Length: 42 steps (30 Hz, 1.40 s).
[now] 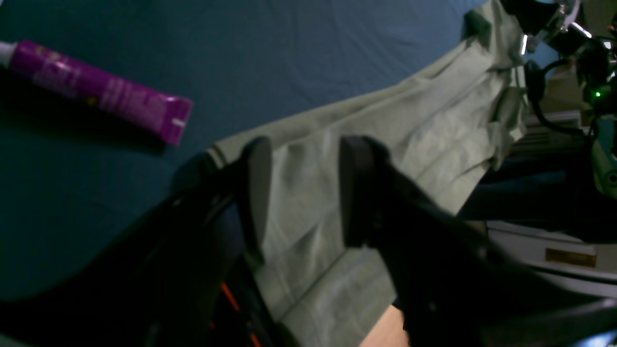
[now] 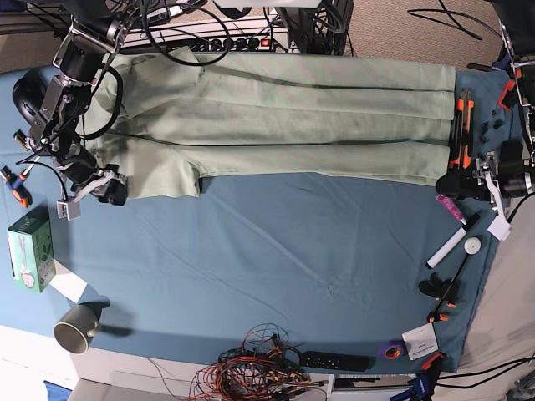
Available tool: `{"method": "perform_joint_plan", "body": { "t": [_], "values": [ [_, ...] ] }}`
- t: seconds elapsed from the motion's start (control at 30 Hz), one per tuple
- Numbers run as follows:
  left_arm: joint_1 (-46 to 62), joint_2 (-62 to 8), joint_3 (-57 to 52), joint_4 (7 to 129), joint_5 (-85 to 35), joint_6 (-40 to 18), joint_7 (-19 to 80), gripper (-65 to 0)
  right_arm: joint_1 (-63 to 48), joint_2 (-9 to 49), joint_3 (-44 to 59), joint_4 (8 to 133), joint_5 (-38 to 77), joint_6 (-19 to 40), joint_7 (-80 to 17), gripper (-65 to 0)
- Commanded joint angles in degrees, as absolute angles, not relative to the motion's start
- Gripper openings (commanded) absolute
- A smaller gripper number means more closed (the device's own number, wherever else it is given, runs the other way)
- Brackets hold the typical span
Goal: Fold the T-shirt properly
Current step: 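Open both grippers and release the folded side onto the shirt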
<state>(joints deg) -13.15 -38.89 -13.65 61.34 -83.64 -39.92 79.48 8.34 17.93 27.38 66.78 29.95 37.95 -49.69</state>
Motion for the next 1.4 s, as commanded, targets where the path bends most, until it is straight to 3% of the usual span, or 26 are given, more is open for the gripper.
{"method": "perform_joint_plan", "body": {
  "t": [0.0,0.03,0.17,0.3,0.6,0.8,1.07,1.17,1.2,1.37],
  "values": [
    [-14.3,-40.3,-14.0,62.2,-85.0,-40.0,78.9,-40.5,8.6,18.7,27.4,67.1,29.6,37.9,-51.7,-59.0],
    [-14.3,-40.3,-14.0,62.2,-85.0,-40.0,78.9,-40.5,8.6,18.8,27.4,67.2,30.5,38.1,-52.4,-65.0],
    [-14.3,-40.3,-14.0,62.2,-85.0,-40.0,78.9,-40.5,7.8,18.7,27.4,71.1,36.5,40.0,-55.8,-65.0],
    [-14.3,-40.3,-14.0,62.2,-85.0,-40.0,78.9,-40.5,4.1,18.7,27.4,84.2,40.1,40.0,-60.6,-65.0],
    [-14.3,-40.3,-14.0,62.2,-85.0,-40.0,78.8,-40.5,-15.2,17.1,27.4,114.1,43.1,40.0,-63.8,-65.0],
    [-14.3,-40.3,-14.0,62.2,-85.0,-40.0,78.5,-40.5,-25.4,15.9,27.4,120.6,43.1,40.0,-63.9,-65.0],
    [-14.3,-40.3,-14.0,62.2,-85.0,-40.0,78.2,-40.5,-30.9,15.9,27.4,121.1,43.1,40.0,-66.1,-65.0],
    [-14.3,-40.3,-14.0,62.2,-85.0,-40.0,77.5,-40.4,-31.6,15.9,27.4,121.1,43.0,40.0,-65.5,-39.7],
    [-14.3,-40.3,-14.0,62.2,-85.0,-40.0,77.6,-40.4,-31.6,15.9,27.5,121.1,43.0,40.0,-64.5,-35.7],
    [-14.1,-41.7,-14.0,62.2,-85.0,-40.0,78.3,-35.4,-31.4,15.9,28.3,121.7,42.6,40.0,-62.5,-35.2]
  ]
}}
